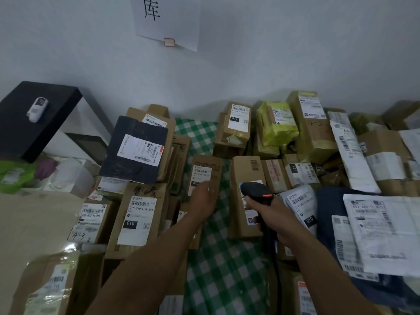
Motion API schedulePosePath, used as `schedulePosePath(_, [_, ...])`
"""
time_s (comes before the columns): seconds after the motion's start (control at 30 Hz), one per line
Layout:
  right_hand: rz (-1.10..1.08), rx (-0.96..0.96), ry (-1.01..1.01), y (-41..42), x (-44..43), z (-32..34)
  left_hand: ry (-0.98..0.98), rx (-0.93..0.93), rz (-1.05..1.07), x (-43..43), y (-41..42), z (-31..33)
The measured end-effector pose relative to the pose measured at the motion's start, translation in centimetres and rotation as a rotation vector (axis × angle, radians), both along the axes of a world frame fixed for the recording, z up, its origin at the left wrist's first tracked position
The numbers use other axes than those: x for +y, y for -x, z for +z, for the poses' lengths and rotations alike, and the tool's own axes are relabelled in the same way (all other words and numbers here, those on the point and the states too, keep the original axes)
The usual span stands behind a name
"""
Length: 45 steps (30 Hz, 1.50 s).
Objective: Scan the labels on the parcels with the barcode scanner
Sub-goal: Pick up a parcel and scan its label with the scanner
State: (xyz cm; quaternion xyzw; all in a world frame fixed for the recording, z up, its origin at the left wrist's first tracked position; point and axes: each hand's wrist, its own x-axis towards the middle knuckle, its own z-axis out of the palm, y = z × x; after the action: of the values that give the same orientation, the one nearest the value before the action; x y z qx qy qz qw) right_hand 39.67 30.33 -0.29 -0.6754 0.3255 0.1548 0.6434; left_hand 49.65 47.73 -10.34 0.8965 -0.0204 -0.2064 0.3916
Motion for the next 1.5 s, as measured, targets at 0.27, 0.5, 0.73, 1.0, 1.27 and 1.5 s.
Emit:
schedulePosePath(0.27, [-0.136, -0.067, -0.008, 3.2, -1.5, 1.3, 0.466, 0.401, -0.012, -4.5, 6.0, 0.3])
schedulePosePath(0.5, [-0.144, -0.117, -0.069, 5.3, -2.0, 2.5, 0.566, 0.490, 0.043, -4.3, 6.2, 1.0])
schedulePosePath(0.73, [-0.077, -0.105, -0.019, 5.8, -1.2, 2.0, 0.783, 0.669, 0.197, -2.4, 7.4, 2.2])
schedulePosePath(1.0, [-0.047, -0.060, -0.043, 6.0, 0.5, 2.0, 0.969, 0.611, 0.245, -0.5, 9.7, 2.2])
schedulePosePath(1.27, [0.008, -0.159, 0.027, 5.7, 0.7, 4.6, 0.754, 0.197, 0.134, 1.7, 8.9, 4.3])
schedulePosePath(1.5, [0.127, -0.209, 0.069, 4.8, 2.1, 7.3, 0.643, -0.060, 0.156, 2.2, 6.7, 5.0])
